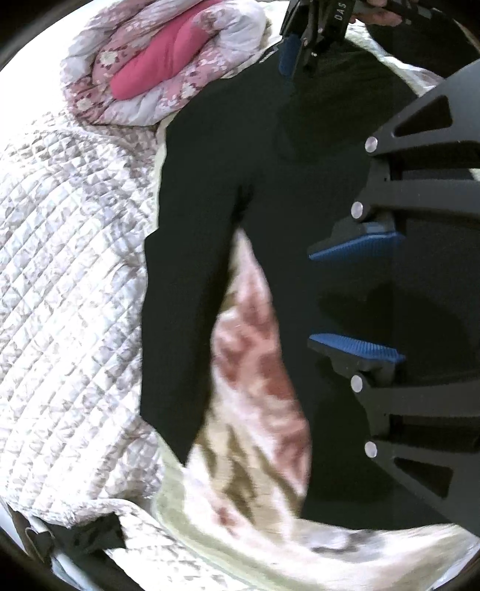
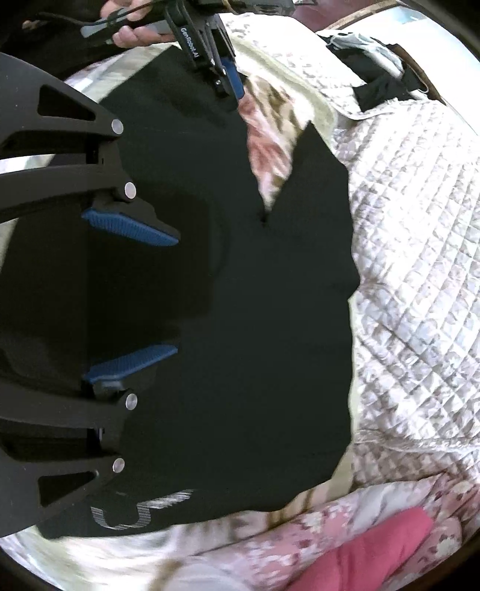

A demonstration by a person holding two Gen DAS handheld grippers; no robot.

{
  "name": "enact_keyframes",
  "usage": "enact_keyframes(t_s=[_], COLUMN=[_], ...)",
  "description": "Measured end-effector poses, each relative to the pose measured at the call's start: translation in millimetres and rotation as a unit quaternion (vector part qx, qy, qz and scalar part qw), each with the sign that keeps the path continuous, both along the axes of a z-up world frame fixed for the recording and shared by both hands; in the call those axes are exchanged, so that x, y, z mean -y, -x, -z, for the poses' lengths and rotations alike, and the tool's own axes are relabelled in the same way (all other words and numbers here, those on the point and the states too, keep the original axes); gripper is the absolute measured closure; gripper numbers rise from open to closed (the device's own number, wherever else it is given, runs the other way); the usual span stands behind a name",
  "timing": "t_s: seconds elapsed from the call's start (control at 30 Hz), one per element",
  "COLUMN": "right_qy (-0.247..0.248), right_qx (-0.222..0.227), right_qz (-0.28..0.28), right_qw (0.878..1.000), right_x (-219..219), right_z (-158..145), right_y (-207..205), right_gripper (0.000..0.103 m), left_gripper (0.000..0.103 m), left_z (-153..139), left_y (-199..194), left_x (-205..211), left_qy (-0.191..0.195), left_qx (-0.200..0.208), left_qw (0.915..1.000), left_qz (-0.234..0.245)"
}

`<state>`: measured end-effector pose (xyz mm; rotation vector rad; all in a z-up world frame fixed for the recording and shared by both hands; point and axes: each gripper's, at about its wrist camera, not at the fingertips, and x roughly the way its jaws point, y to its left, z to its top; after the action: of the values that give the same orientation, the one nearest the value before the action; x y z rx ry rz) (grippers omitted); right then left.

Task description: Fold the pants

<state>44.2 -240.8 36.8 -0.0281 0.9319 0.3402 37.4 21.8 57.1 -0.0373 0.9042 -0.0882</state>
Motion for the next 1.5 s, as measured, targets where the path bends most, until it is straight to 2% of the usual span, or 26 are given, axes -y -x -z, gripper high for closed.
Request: enact_keyframes(t_s=[0.2,0.37,0.57,0.67,0.87,0.93,0.97,1.0,1.03,1.07,1.1,1.13,1.17,1.2,1.33,1.43,1.5], right_qy=[0.031,0.043,0.049,0.069,0.108,0.110,0.114,0.112,0.112,0.106,0.111,0.120,0.120,0.112,0.089,0.067,0.054], right_qx=[0.020,0.028,0.018,0.008,-0.042,-0.036,-0.037,-0.036,-0.032,-0.031,-0.027,-0.017,-0.010,0.000,0.048,0.074,0.079], right_qz=[-0.024,-0.042,-0.054,-0.064,-0.087,-0.090,-0.093,-0.100,-0.104,-0.107,-0.105,-0.106,-0.106,-0.105,-0.098,-0.102,-0.102], right_qw=[0.999,0.998,0.997,0.996,0.989,0.989,0.988,0.988,0.988,0.988,0.988,0.987,0.987,0.988,0.990,0.990,0.990], right_x=[-2,-5,-3,-7,-16,-18,-20,-22,-23,-25,-28,-31,-33,-31,-20,-10,-14], right_z=[-10,-10,-4,6,39,40,40,39,36,32,28,23,15,5,-36,-58,-62], right_y=[-57,-115,-189,-220,-260,-259,-258,-257,-255,-251,-247,-241,-233,-225,-178,-121,-83], right_gripper=[0.044,0.040,0.039,0.039,0.039,0.039,0.046,0.066,0.080,0.095,0.095,0.095,0.095,0.095,0.095,0.095,0.095], left_gripper=[0.050,0.042,0.042,0.040,0.040,0.039,0.040,0.044,0.054,0.059,0.070,0.086,0.094,0.098,0.099,0.099,0.099], left_z=[-11,-12,2,14,50,58,60,61,61,60,59,57,53,49,16,-13,-29], left_y=[-52,-116,-190,-219,-252,-252,-250,-249,-248,-247,-245,-243,-241,-239,-211,-168,-132], left_x=[-14,-23,-22,-19,-7,-1,2,7,11,16,20,25,30,31,23,12,6], left_qy=[-0.002,-0.004,-0.016,-0.017,-0.039,-0.057,-0.069,-0.081,-0.090,-0.097,-0.106,-0.117,-0.119,-0.120,-0.089,-0.050,-0.027], left_qx=[0.013,0.018,0.012,0.005,-0.027,-0.018,-0.012,-0.009,-0.005,-0.001,0.002,0.006,0.009,0.012,0.038,0.068,0.086], left_qw=[0.9999,0.9998,0.9997,0.9997,0.9987,0.9979,0.9973,0.9963,0.9955,0.9947,0.9937,0.9924,0.9919,0.9918,0.9949,0.9963,0.9957], left_qz=[0.008,0.013,0.014,0.014,0.019,0.022,0.023,0.025,0.030,0.033,0.035,0.038,0.043,0.043,0.027,0.018,0.019])
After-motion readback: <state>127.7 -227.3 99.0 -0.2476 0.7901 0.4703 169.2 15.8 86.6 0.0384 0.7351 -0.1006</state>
